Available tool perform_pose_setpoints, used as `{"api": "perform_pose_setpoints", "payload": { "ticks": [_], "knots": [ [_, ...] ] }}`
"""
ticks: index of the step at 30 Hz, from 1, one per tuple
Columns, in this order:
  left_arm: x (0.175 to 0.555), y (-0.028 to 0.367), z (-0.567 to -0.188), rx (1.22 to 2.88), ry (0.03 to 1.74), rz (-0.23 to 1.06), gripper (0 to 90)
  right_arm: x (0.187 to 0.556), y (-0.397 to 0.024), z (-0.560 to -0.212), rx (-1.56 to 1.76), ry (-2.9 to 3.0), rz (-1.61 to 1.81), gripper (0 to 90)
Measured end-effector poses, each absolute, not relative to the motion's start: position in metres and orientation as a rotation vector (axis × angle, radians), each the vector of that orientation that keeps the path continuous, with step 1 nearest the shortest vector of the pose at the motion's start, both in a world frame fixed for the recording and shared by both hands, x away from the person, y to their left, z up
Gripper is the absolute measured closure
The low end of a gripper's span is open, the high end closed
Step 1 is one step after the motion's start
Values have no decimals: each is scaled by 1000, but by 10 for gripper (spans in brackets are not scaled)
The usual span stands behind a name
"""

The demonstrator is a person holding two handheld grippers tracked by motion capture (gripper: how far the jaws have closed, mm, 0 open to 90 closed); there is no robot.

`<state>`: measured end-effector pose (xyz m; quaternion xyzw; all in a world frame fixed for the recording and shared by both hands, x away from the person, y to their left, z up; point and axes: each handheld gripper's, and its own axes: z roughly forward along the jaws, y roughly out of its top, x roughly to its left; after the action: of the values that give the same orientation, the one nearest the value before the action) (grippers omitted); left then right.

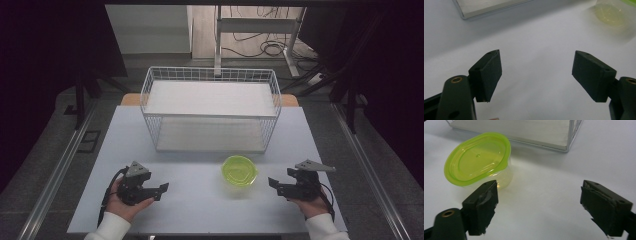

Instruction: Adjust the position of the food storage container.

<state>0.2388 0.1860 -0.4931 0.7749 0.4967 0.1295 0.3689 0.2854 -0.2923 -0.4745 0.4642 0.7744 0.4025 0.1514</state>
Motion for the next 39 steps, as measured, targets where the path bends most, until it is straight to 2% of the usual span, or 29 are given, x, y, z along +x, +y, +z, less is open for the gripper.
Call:
{"api": "perform_pose_setpoints", "payload": {
  "ticks": [17,31,35,39],
  "knots": [
    [229,203,-494,1952,1292,305,249,291,-275,-473,1310,2293,1127,267],
    [230,198,-497,1962,1290,273,253,296,-271,-466,1331,2325,1106,355],
    [232,203,-496,1943,1296,272,254,299,-274,-459,1315,2320,1124,415],
    [232,201,-498,1982,1272,283,254,304,-273,-454,1308,2337,1105,536]
  ]
}}
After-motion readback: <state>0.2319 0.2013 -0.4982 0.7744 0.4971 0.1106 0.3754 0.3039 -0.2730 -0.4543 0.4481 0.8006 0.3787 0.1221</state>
